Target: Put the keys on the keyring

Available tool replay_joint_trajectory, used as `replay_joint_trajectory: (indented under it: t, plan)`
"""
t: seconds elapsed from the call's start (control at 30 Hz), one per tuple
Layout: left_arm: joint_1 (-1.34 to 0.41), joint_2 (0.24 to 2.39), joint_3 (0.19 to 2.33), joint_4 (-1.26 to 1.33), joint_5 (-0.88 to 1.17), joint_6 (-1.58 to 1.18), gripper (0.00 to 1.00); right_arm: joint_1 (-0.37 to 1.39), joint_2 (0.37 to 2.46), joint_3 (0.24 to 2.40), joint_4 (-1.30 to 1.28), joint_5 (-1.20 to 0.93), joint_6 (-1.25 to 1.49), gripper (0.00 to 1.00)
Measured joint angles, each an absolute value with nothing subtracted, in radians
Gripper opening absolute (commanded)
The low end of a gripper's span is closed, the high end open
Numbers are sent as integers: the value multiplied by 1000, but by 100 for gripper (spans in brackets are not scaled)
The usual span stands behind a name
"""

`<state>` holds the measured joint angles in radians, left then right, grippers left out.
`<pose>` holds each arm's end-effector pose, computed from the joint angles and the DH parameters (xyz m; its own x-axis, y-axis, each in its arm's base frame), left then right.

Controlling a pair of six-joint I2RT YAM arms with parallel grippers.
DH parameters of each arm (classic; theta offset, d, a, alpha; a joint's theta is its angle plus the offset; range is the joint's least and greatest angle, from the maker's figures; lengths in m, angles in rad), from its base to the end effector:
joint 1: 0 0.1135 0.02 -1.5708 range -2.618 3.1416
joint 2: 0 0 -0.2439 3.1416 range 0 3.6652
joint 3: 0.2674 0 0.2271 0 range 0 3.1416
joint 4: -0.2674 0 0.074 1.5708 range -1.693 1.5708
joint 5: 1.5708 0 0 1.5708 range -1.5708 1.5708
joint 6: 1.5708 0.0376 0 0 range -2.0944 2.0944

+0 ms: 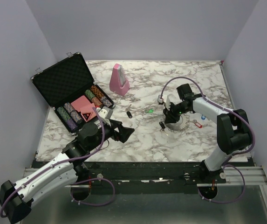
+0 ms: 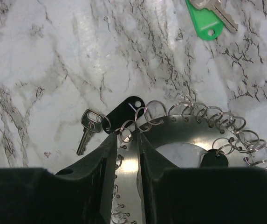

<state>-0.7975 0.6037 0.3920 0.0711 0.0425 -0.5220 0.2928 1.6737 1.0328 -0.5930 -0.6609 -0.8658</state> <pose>0.1081 -0.1131 0.2490 -0.4560 -0.2460 -0.8553 0.5964 0.6288 -0.4988 0.2717 0.1060 0.1754 -0.2641 -0.7076 -0.6554 -0.9618 0.2444 0.1237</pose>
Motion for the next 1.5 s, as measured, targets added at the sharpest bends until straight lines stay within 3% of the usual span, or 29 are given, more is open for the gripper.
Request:
replay_joint_trajectory:
  t: [0.2, 0.57, 1.13, 1.5]
  plan:
    - [-797, 618, 391, 76, 43, -521, 99, 293, 1674, 1033, -585, -643, -866, 26]
    - [-797, 616, 381, 89, 43, -521, 99, 294, 1688, 1033, -637, -643, -904, 32]
    - [-797, 616, 377, 96, 43, -522, 99, 317, 1705, 1029, -628, -640, -897, 33]
    - [-797, 616, 377, 104, 43, -524, 99, 326, 1710, 1025, -604, -609, -867, 14]
